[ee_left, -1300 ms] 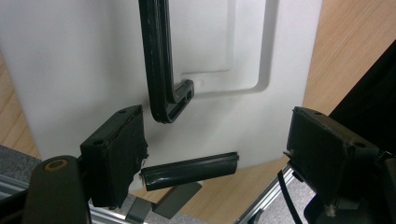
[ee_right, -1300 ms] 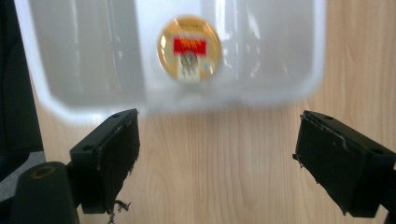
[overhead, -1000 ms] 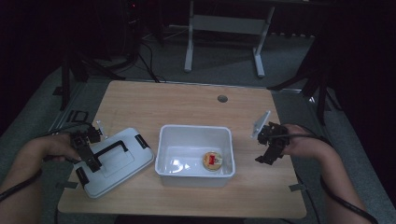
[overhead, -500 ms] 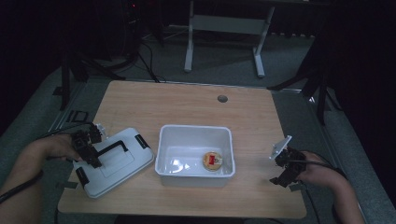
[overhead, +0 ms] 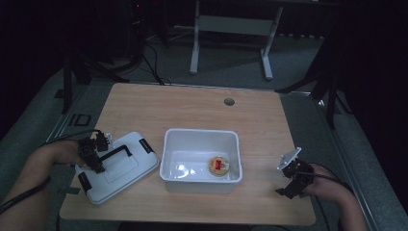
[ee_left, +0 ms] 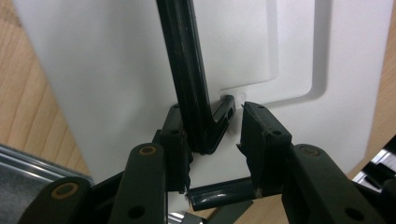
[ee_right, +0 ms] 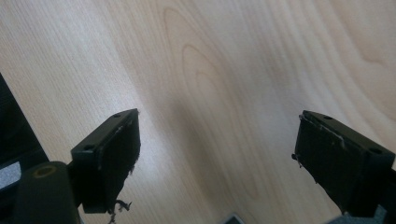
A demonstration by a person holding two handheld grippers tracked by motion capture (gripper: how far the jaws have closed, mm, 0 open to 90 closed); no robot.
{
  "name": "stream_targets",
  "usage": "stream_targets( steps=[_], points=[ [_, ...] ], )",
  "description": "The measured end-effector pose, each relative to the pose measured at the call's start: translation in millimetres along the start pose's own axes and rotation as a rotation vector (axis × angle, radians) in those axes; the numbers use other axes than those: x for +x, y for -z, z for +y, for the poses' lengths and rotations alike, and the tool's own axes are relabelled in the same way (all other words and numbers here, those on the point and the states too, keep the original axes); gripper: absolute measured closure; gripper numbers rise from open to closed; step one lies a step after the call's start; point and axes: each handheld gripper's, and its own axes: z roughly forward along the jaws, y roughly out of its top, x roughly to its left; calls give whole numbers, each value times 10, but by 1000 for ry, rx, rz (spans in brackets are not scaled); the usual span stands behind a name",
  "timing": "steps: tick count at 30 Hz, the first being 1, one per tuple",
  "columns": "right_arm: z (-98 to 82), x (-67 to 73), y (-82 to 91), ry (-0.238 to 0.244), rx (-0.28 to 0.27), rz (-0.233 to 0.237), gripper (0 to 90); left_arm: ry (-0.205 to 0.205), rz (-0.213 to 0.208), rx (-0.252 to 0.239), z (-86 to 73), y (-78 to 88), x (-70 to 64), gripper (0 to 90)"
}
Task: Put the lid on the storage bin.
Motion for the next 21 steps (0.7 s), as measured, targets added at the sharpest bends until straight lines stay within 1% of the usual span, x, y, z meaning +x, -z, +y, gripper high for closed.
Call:
stream_targets(
  steps=[1,2,3,4,5,6,7,8,9,10,11,12,13,15,16,17,20,21],
  points=[
    [-2,14,-30,0,9,-1,140,4,0,7,2,-9,7,633],
    [-4,23,-64,4,21,-4,140,-1,5,6,2,-5,10,647],
    [-8,29,-95,9,33,-6,140,3,7,5,4,-2,12,656],
    [-8,29,-95,9,33,-6,140,3,7,5,4,-2,12,657],
    [-10,33,-119,14,45,-6,139,-3,8,9,8,-5,7,657],
    [-15,44,-149,14,46,-22,138,-4,4,10,13,-5,8,666],
    [-20,48,-158,13,36,-20,133,1,-6,6,17,-8,7,692],
    [-27,55,-162,13,22,-25,131,1,-6,-1,22,-12,0,710],
    [-35,60,-164,11,-5,-44,131,7,-11,-5,25,-13,3,717],
    [-48,67,-169,-2,-36,-56,131,16,-31,-11,25,-16,8,750],
    [-65,75,-177,-16,-64,-49,126,13,-35,-12,27,-19,5,777],
    [-86,80,-190,-22,-90,-50,125,21,-51,-12,28,-21,5,794],
    [-105,89,-204,-37,-108,-58,124,21,-51,-12,28,-21,5,816],
    [-145,96,-238,-60,-132,-58,120,27,-52,-8,34,-20,10,819],
    [-165,101,-252,-67,-143,-59,119,39,-59,-2,42,-19,18,820],
    [-183,109,-263,-78,-158,-62,117,39,-59,-2,42,-19,18,821],
    [-235,127,-300,-99,-212,-65,110,57,-58,-5,44,-7,25,825],
    [-250,130,-310,-112,-224,-71,110,52,-57,-6,41,0,27,826]
  ],
)
